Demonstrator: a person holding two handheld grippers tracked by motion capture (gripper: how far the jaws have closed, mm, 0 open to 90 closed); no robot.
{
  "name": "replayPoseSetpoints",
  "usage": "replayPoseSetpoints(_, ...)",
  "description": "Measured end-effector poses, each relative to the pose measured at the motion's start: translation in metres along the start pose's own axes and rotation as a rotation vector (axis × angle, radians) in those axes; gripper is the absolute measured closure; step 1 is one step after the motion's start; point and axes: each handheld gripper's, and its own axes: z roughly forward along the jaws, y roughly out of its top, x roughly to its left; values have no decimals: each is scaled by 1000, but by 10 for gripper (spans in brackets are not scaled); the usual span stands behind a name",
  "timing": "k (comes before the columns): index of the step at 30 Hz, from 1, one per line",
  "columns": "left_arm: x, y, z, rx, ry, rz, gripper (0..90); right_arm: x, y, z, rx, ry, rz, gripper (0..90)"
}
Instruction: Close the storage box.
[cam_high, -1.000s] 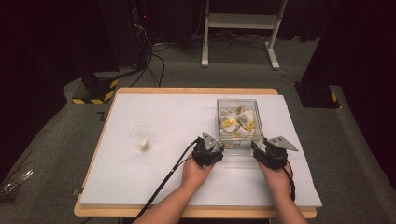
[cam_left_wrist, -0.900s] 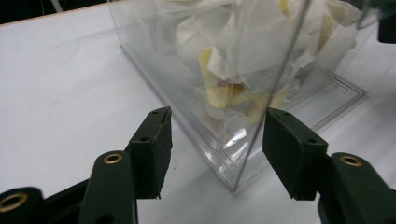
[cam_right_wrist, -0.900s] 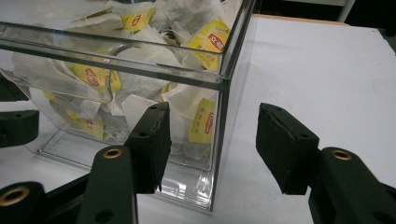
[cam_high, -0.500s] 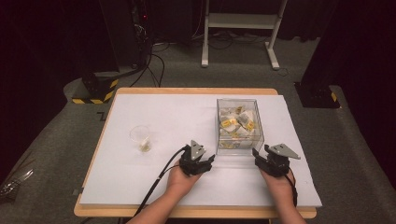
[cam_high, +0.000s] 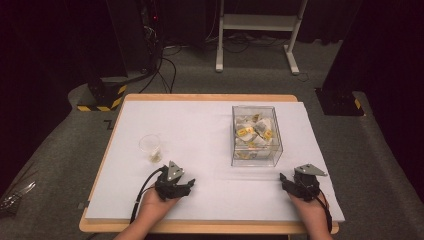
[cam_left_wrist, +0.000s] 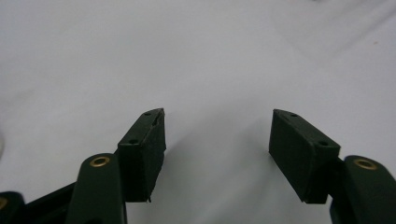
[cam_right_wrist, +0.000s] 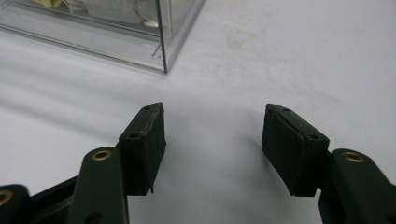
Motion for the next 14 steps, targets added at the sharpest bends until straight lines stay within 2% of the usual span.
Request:
replayPoseSetpoints(2,6,-2,-3,10,-4,-33,335,-1,0,1,12,-2,-8,387)
replayPoseSetpoints(4,6,-3,-4,-9,-3,-53,336,-2,0,1,17,5,11,379)
replayPoseSetpoints(7,7,-4,-5,-1,-3,-33,336,-3,-1,1,17,25,13,345)
replayPoseSetpoints(9,7,-4,-5,-10,-1,-44,335,-2,-2,1,10,19,2,334)
replayPoseSetpoints(14,6,-4,-5,-11,1,-45,334,-3,-2,1,10,17,17,316)
